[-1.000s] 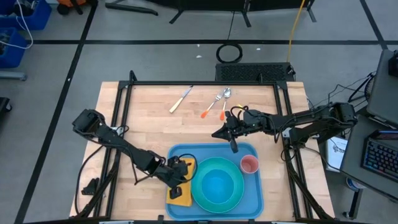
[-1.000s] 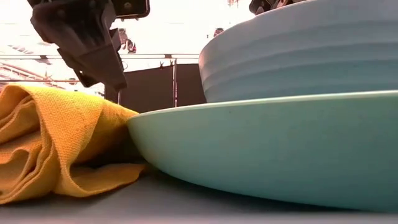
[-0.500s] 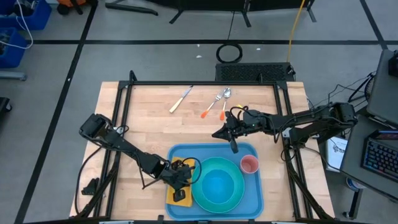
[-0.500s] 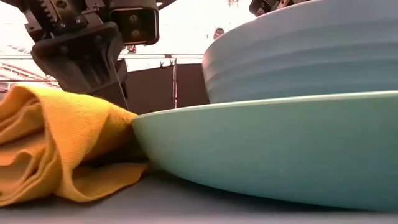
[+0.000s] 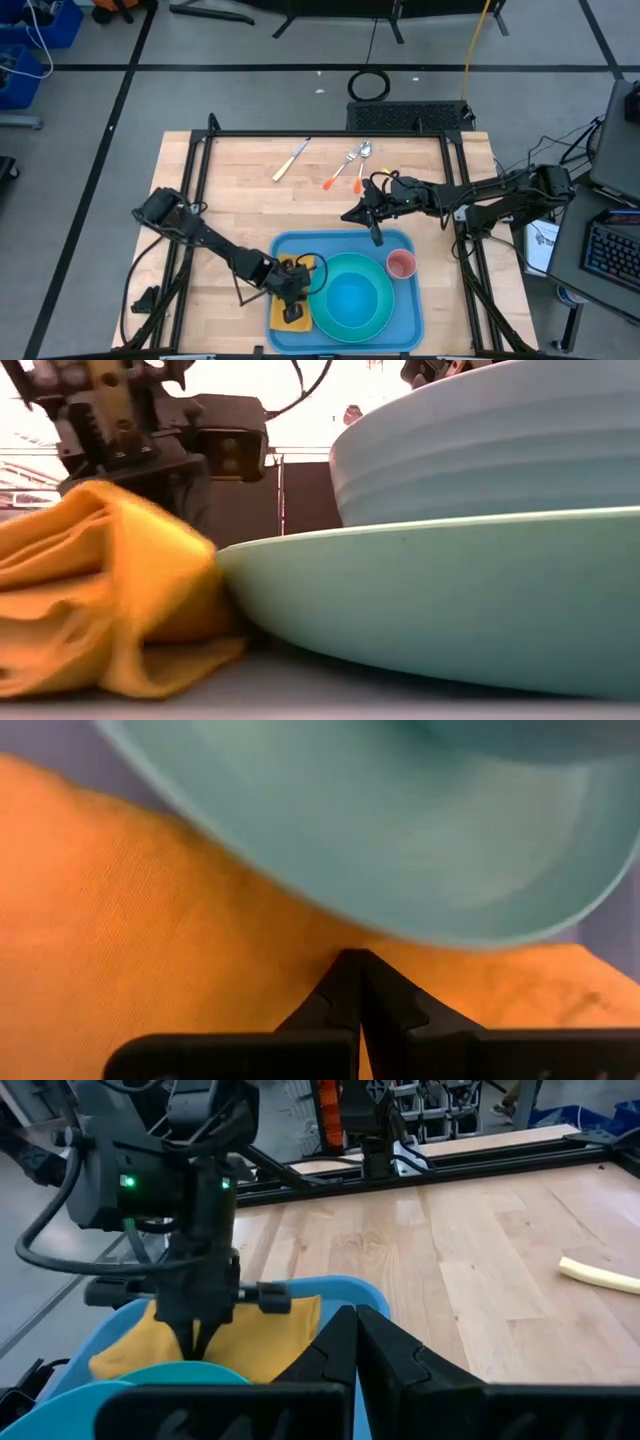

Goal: Set up tray
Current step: Put the yellow table napkin on the blue tray to the left of the light blue plate, then put the orange fork on top of the yellow table napkin

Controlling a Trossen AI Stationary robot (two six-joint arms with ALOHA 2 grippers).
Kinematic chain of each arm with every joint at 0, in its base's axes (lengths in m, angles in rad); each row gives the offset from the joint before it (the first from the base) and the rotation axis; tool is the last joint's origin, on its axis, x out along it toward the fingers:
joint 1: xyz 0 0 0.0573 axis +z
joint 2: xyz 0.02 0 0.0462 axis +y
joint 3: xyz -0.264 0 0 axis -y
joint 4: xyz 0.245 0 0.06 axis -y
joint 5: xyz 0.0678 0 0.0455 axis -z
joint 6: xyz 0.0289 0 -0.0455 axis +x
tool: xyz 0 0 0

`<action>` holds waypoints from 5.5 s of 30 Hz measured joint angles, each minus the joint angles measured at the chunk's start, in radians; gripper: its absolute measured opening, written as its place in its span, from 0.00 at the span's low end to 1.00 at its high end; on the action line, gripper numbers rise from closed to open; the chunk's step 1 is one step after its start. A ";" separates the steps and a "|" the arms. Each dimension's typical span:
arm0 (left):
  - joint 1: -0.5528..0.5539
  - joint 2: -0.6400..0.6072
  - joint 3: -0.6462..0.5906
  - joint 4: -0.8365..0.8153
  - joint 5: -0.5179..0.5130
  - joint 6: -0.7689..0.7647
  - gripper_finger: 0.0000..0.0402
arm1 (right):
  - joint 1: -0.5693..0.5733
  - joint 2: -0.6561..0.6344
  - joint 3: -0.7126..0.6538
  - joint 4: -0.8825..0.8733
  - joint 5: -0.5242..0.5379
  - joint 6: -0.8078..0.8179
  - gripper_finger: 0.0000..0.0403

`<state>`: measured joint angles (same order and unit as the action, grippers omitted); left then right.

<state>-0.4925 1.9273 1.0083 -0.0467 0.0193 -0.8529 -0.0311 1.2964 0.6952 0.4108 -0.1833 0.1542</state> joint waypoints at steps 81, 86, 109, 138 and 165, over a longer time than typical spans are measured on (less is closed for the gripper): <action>-0.106 -0.119 -0.042 -0.187 -0.165 -0.352 0.00 | 0.000 0.000 0.000 -0.002 0.004 -0.006 0.00; -0.122 -0.153 -0.019 -0.185 -0.218 -0.340 0.00 | 0.000 0.000 0.000 -0.003 0.004 -0.006 0.00; -0.155 -0.099 -0.020 -0.097 -0.096 -0.387 0.00 | 0.000 0.000 -0.034 0.047 0.004 -0.001 0.00; -0.171 -0.159 -0.019 -0.085 -0.495 -0.152 0.00 | 0.000 -0.021 -0.061 0.229 -0.133 -0.036 0.00; -0.118 -0.527 -0.292 0.505 -0.600 0.514 0.00 | 0.130 -0.621 -0.188 0.063 0.142 -0.171 0.00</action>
<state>-0.6107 1.4003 0.7161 0.4583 -0.5807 -0.3387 0.0986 0.6759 0.5068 0.4741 -0.0413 -0.0169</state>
